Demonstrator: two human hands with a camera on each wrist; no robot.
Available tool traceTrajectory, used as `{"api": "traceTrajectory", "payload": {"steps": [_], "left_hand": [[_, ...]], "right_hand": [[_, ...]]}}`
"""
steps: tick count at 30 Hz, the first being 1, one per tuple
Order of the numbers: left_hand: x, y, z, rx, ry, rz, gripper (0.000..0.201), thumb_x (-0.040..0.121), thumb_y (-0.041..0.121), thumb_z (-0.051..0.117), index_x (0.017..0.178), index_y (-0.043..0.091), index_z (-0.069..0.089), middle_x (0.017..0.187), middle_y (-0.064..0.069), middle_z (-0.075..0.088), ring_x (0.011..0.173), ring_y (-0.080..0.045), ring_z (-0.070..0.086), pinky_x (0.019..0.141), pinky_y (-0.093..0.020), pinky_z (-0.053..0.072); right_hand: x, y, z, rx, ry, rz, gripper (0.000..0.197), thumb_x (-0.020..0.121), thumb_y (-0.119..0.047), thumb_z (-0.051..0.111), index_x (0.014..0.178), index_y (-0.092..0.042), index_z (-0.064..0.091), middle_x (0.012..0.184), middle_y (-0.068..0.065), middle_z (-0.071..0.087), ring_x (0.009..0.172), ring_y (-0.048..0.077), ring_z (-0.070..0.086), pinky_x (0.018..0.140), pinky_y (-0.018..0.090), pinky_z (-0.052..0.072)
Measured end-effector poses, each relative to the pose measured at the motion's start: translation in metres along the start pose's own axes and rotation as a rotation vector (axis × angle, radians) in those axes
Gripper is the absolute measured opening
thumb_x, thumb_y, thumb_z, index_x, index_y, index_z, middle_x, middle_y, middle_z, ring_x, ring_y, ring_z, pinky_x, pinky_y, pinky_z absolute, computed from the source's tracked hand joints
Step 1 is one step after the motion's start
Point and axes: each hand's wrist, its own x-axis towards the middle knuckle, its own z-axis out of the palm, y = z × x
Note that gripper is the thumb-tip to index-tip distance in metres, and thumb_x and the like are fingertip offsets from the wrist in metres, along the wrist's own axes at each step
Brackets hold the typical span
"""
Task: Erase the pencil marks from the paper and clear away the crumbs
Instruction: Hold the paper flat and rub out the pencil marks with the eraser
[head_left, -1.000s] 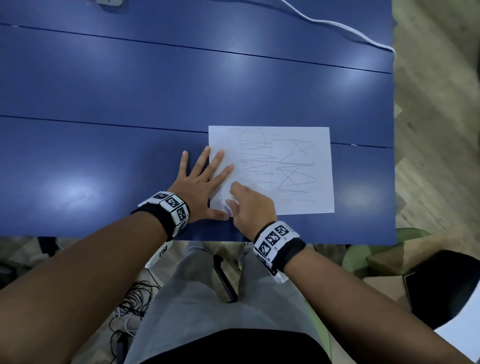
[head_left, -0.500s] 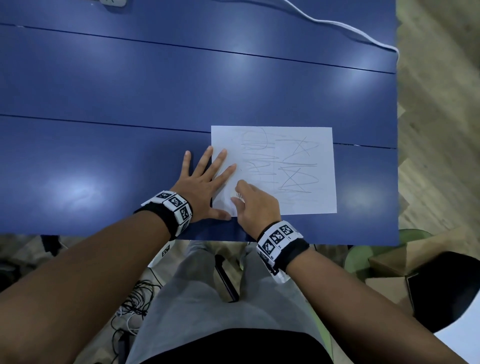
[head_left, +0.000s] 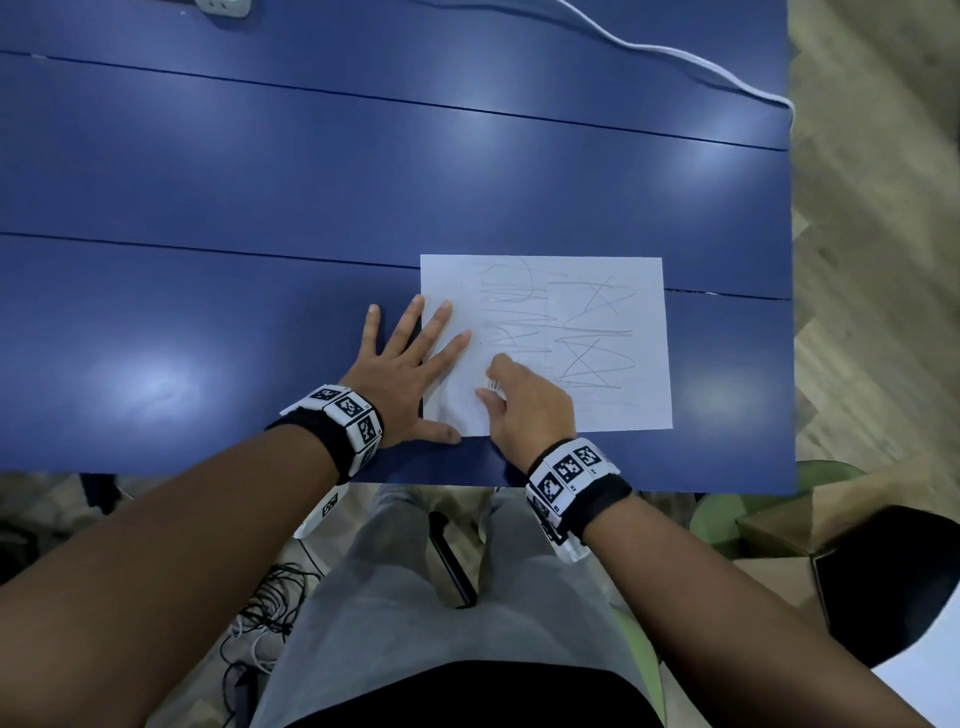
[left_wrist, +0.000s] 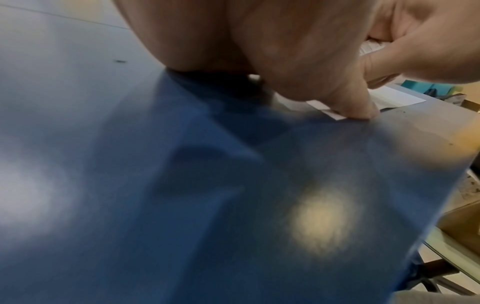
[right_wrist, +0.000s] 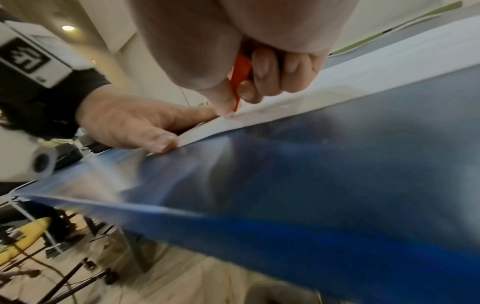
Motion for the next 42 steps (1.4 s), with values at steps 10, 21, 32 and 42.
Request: {"api": "traceTrajectory", "payload": {"steps": [10,21,32,42], "left_hand": [[-0.001,0.0,0.0,0.016,0.0,-0.006,0.121,0.07,0.098,0.03,0.153,0.033,-0.029,0.159,-0.003,-0.041,0.147,-0.031,-0.037,0.113,-0.071,-0.015],[-0.001,0.0,0.0,0.014,-0.004,-0.005,0.121,0.07,0.098,0.028,0.156,0.031,-0.025,0.158,-0.003,-0.043,0.146,-0.031,-0.038,0.113,-0.071,-0.016],[0.0,0.0,0.001,-0.004,0.012,0.0,0.122,0.071,0.097,0.034,0.155,0.032,-0.026,0.158,-0.002,-0.043,0.145,-0.029,-0.039,0.112,-0.07,-0.019],[0.001,-0.002,0.005,0.016,0.04,0.004,0.122,0.07,0.099,0.031,0.155,0.032,-0.026,0.16,-0.002,-0.04,0.148,-0.031,-0.035,0.113,-0.07,-0.018]], "right_hand": [[-0.003,-0.007,0.003,0.009,0.001,-0.038,0.018,0.097,-0.03,0.048,0.109,-0.017,0.047,0.097,0.001,0.062,0.083,0.028,0.059,0.068,0.037,0.048],[-0.011,-0.012,0.011,0.0,-0.064,-0.103,0.017,0.098,-0.032,0.047,0.108,-0.018,0.046,0.1,0.0,0.062,0.083,0.029,0.06,0.067,0.036,0.047],[-0.005,-0.005,0.005,-0.022,-0.056,-0.058,0.019,0.098,-0.034,0.045,0.111,-0.019,0.045,0.108,0.0,0.063,0.089,0.028,0.061,0.071,0.038,0.049],[-0.001,0.004,-0.002,0.034,0.021,0.032,0.021,0.097,-0.034,0.049,0.112,-0.019,0.049,0.103,0.001,0.065,0.089,0.029,0.061,0.073,0.038,0.05]]}}
